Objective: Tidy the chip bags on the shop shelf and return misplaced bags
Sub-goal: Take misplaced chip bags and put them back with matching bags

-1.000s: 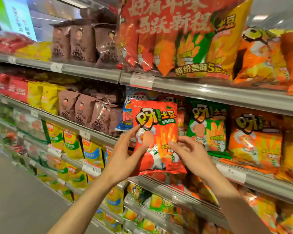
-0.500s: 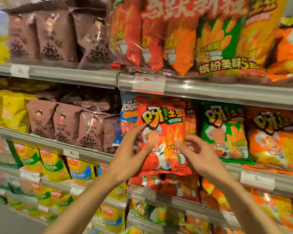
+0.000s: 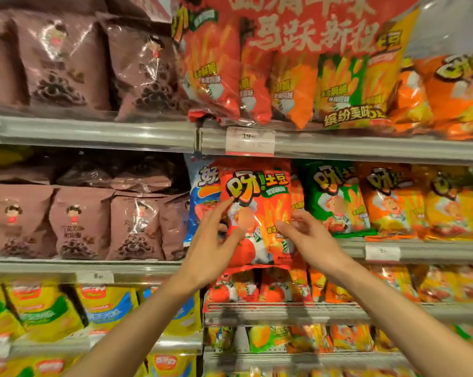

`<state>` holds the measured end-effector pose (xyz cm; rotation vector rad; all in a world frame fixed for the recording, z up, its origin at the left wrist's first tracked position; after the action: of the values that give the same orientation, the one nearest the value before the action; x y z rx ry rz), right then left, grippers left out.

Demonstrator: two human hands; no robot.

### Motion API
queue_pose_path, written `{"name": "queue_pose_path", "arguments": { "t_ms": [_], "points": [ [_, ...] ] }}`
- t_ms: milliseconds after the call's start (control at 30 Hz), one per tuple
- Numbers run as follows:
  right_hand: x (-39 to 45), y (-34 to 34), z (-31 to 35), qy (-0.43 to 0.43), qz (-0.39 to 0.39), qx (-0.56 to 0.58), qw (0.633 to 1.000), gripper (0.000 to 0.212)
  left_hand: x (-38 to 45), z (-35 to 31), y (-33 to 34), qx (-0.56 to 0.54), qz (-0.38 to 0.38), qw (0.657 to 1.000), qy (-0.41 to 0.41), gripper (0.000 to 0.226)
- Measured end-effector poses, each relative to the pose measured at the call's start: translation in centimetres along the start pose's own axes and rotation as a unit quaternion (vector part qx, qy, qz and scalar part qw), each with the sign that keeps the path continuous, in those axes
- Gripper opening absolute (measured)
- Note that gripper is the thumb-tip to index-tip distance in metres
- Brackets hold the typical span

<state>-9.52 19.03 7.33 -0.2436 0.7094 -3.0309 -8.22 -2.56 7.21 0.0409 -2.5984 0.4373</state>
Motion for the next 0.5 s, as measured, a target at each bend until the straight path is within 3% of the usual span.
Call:
{"name": "queue_pose_path", "arguments": {
  "t_ms": [67,167,267,400,500],
  "points": [
    [0.2,-0.6,-0.1,0.005,-0.029,0.018,0.999,0.050,0.8,0.1,-0.9,0.026,-0.005,0.999,0.018,0.055],
    [0.2,-2.1,0.4,0.012,-0.072,0.034,0.997,0.062,2.3,1.1,-3.8,0.050,-0.071,0.996,0.009,0.053],
    [0.1,-3.9,0.7,0.005,-0.119,0.053,0.991,0.049,3.5,1.2,-5.6,0.149,-0.104,0.983,0.003,0.059],
    [-0.7,-5.5,0.4,0.013,-0.185,0.059,0.981,0.031,4.8,1.8,-5.2,0.223,-0.070,0.971,-0.050,0.075],
    [-1.4,-5.8,-0.5,0.024,-0.204,0.044,0.978,0.036,5.6,2.5,-5.2,0.246,-0.071,0.962,-0.090,0.080]
  ]
}}
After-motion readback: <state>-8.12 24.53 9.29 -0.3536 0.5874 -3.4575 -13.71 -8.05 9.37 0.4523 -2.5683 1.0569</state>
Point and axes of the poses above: each hand's wrist, its own x-axis towards the middle knuckle, its own y-axis out of the palm, z = x × y, the point moved 7 cm from there along x, towards the middle knuckle, and after that the axes turned 4 degrees about -x, right-handed, at the moved point
